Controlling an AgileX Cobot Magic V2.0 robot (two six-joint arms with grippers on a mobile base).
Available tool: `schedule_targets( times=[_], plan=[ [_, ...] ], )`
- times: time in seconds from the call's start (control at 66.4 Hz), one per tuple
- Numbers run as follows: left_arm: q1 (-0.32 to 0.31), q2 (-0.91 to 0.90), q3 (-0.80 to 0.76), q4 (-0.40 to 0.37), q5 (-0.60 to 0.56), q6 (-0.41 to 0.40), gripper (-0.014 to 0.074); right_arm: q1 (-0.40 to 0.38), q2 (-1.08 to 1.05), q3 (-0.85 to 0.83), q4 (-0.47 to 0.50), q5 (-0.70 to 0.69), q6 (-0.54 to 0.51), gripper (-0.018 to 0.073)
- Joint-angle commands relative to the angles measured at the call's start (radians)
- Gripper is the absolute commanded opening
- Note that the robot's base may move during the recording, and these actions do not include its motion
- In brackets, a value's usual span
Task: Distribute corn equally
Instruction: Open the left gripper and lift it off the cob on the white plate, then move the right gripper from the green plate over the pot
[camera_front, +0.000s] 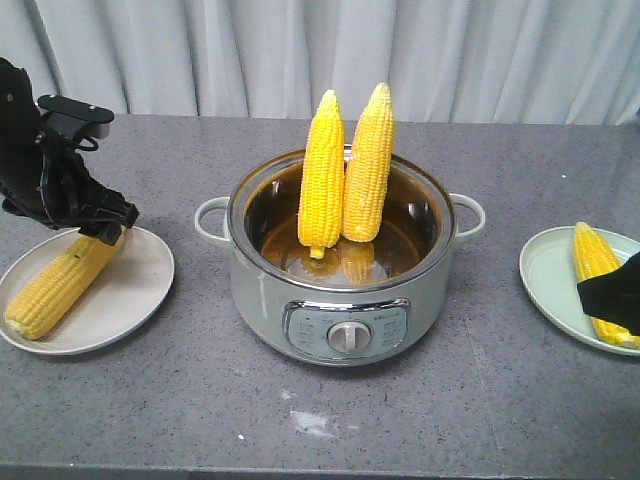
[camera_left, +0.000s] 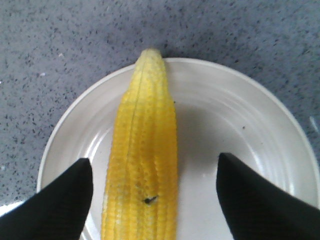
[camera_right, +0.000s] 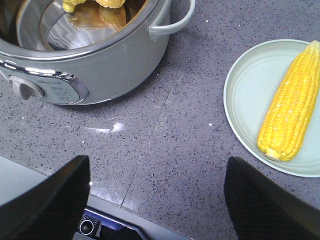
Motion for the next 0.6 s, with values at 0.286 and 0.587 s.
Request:
schedule_targets(
  times=[0.286,0.587],
  plan=[
    [-0.005,-0.210,-0.009,-0.242,-0.114,0.159,0.0503,0.001,-0.008,-0.023,0.004,-0.046,-0.005,0.0543],
    [-0.005,-0.397,0.199,-0.362,-0.236,0.269,0.0503,0.001,-0.008,-0.023,0.004,-0.046,-0.005,0.0543]
  ],
)
